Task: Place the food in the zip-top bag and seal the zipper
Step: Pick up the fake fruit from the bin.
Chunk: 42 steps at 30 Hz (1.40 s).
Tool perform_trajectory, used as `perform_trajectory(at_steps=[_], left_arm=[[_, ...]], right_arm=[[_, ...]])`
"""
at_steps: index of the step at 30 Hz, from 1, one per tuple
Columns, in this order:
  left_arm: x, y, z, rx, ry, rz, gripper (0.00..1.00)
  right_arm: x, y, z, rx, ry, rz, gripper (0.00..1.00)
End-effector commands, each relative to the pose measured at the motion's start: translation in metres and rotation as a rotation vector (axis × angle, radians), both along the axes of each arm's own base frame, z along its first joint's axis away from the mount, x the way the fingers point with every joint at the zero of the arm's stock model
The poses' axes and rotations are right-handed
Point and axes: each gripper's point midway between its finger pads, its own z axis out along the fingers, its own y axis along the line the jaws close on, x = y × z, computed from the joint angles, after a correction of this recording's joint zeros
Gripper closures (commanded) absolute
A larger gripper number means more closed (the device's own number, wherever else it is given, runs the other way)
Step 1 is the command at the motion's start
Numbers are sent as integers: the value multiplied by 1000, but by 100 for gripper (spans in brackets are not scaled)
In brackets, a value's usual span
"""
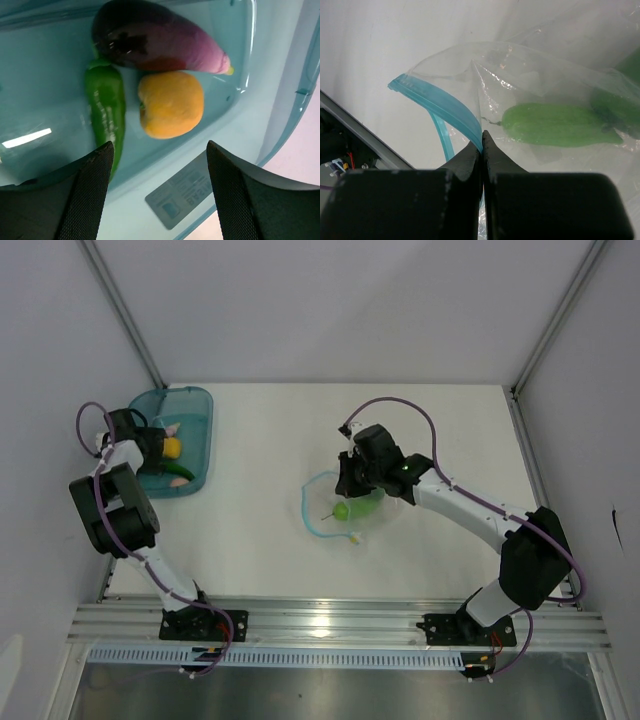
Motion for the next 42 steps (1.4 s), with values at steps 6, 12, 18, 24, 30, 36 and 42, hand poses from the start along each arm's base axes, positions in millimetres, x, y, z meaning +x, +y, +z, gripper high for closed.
perform_trajectory(at_steps=[6,12,18,24,30,36,42], left_arm=[[30,7,10,-80,-55,52,24],[30,8,0,-101,9,63,23],[34,16,7,-37,47,60,23],[38,13,3,-5,95,46,23],[38,8,-9,0,132,32,23],[40,4,-20,-12,137,20,23],[41,5,-25,-12,131,28,26]], right_arm=[[8,4,6,34,-31,8,100],[10,3,6,33,-34,7,100],[11,1,6,35,-34,2,100],[12,0,4,33,-32,-4,100],[13,-3,4,32,-33,-9,100],[14,-3,2,31,-30,-11,100],[14,-4,-2,29,-23,-12,100]])
